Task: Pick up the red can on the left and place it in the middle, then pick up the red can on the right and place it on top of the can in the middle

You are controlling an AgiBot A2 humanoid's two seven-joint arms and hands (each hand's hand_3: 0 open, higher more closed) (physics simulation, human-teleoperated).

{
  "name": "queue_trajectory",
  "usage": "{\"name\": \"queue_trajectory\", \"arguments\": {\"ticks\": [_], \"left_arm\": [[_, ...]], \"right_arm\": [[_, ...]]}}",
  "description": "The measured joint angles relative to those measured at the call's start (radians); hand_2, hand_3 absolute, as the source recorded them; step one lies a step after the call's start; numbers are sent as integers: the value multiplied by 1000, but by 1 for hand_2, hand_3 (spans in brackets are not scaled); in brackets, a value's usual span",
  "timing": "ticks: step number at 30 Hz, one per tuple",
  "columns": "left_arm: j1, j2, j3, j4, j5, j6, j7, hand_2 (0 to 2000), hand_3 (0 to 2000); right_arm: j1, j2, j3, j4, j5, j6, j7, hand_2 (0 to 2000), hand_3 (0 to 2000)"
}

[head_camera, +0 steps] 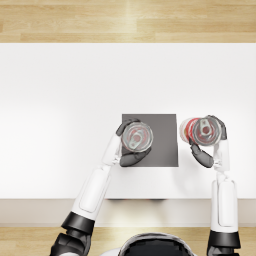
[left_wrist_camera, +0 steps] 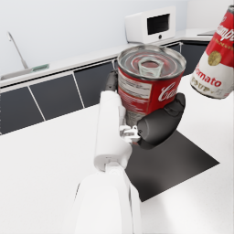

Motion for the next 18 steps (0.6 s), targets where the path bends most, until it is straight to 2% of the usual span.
{"name": "queue_trajectory", "arguments": {"ticks": [3,5,7,8,9,11,12,16,17,18], "left_arm": [[25,28,63,95,0,37,-77,2000,1520],[40,46,97,170,0,101,-98,2000,1520],[56,65,123,239,0,129,-109,2000,1520],[63,73,130,270,0,116,-113,639,1193],[68,80,134,296,0,90,-114,0,867],[74,91,129,335,0,56,-116,0,213],[72,93,122,338,0,54,-117,0,0],[24,73,90,254,0,85,-119,0,0],[3,63,80,211,0,80,-87,0,0],[-21,51,66,162,0,56,-18,0,0]], "right_arm": [[5,-4,11,9,0,1,-1,2000,1520],[9,-8,19,11,0,7,-1,2000,1520],[14,-11,26,14,0,6,-2,2000,1520],[18,-13,31,13,0,-2,-3,2000,1520],[21,-14,38,14,0,0,-2,2000,1520],[33,-19,57,12,0,-3,-3,2000,1520],[44,-23,69,9,0,-3,-3,2000,1520],[110,-49,143,-35,0,6,-3,2000,1520],[128,-57,161,-47,0,10,-3,2000,1520],[145,-65,176,-58,0,14,-3,2000,1520]]}}
